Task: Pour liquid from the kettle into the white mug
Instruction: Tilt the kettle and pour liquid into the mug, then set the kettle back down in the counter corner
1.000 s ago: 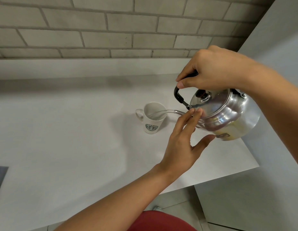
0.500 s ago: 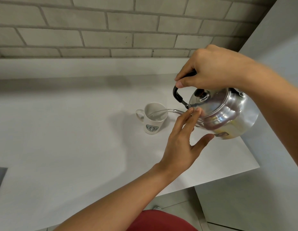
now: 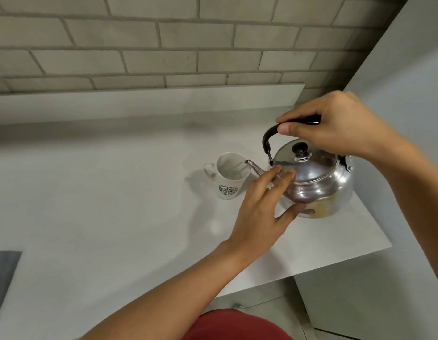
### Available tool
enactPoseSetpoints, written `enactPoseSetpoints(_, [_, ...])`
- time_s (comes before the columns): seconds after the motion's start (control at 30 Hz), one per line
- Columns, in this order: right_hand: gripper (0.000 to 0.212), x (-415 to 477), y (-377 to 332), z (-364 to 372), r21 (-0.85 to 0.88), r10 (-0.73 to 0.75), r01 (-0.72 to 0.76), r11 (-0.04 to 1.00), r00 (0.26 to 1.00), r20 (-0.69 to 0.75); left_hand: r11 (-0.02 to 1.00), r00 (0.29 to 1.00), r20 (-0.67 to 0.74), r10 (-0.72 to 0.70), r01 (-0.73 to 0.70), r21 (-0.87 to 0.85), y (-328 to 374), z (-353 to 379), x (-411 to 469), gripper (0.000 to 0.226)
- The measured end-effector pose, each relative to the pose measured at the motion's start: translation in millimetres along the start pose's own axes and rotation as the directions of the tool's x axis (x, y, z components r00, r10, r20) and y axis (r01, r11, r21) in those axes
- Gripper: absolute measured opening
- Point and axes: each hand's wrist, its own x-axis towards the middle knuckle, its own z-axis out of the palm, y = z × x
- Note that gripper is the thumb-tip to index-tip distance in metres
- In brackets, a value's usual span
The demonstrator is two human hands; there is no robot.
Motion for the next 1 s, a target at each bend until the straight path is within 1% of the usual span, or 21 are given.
enactPoseSetpoints(0.1, [0.028,-16.1,10.2,7.5,0.098,0.081,-0.074,0.992,0.994,-0.067,0.995,0.998,0.034,0.047,-0.050,0.083,-6.4,-3.9,0.3,0.059])
enactPoseSetpoints(0.2, [0.031,-32.3,19.8,15.9,0.212,0.179,-0.155,0.965,0.979,-0.099,0.978,0.992,0.094,0.088,-0.104,0.179,-12.8,-7.4,0.9,0.058])
enactPoseSetpoints(0.27, [0.020,-44.0,25.4,21.7,0.327,0.245,-0.194,0.925,0.962,-0.124,0.969,0.986,0.130,0.103,-0.129,0.211,-16.6,-9.4,1.6,0.059])
enactPoseSetpoints(0.33, [0.006,-55.7,30.5,28.0,0.422,0.286,-0.198,0.885,0.945,-0.158,0.961,0.978,0.167,0.123,-0.160,0.228,-18.8,-10.9,2.8,0.059])
enactPoseSetpoints(0.43, [0.007,-71.7,37.0,35.6,0.534,0.325,-0.163,0.830,0.919,-0.225,0.942,0.960,0.234,0.156,-0.216,0.256,-19.3,-11.2,4.7,0.058])
enactPoseSetpoints(0.5, [0.007,-81.3,42.2,39.5,0.586,0.360,-0.151,0.796,0.897,-0.258,0.952,0.956,0.259,0.139,-0.200,0.230,-17.7,-11.2,8.6,0.052])
enactPoseSetpoints(0.57, [0.006,-89.6,47.9,41.8,0.619,0.387,-0.148,0.771,0.881,-0.271,0.980,0.971,0.208,0.117,-0.147,0.137,-14.1,-12.6,18.7,0.038])
enactPoseSetpoints(0.63, [0.006,-96.3,53.2,42.5,0.647,0.410,-0.147,0.748,0.869,-0.277,0.991,0.989,0.101,0.107,-0.114,0.069,-9.6,-15.8,37.3,0.025])
enactPoseSetpoints(0.67, [0.006,-99.3,55.6,42.3,0.658,0.419,-0.146,0.739,0.864,-0.279,0.993,0.994,0.056,0.096,-0.099,0.059,-6.2,-17.7,49.4,0.023])
enactPoseSetpoints(0.7, [0.007,-102.2,57.9,41.3,0.667,0.427,-0.144,0.731,0.859,-0.283,0.995,0.996,0.040,0.080,-0.082,0.060,-1.5,-18.6,62.3,0.026])
enactPoseSetpoints(0.73, [0.008,-104.5,59.5,40.6,0.674,0.432,-0.141,0.725,0.856,-0.285,0.995,0.996,0.069,0.062,-0.067,0.073,2.8,-19.0,75.1,0.031])
enactPoseSetpoints(0.77, [0.008,-106.2,60.8,40.2,0.680,0.435,-0.139,0.720,0.853,-0.287,0.994,0.989,0.139,0.045,-0.058,0.093,6.7,-17.8,86.8,0.038])
enactPoseSetpoints(0.83, [0.011,-109.0,63.7,39.1,0.686,0.437,-0.134,0.715,0.852,-0.289,0.990,0.948,0.318,0.019,-0.062,0.124,13.7,-11.4,106.7,0.047])
enactPoseSetpoints(0.9, [0.013,-110.7,67.9,38.4,0.686,0.437,-0.137,0.714,0.853,-0.285,0.986,0.898,0.439,0.039,-0.105,0.126,19.0,-3.2,121.3,0.045])
enactPoseSetpoints(1.0, [0.014,-112.9,79.3,38.3,0.696,0.454,-0.154,0.701,0.850,-0.269,0.978,0.855,0.513,0.077,-0.165,0.128,21.8,6.7,135.3,0.039])
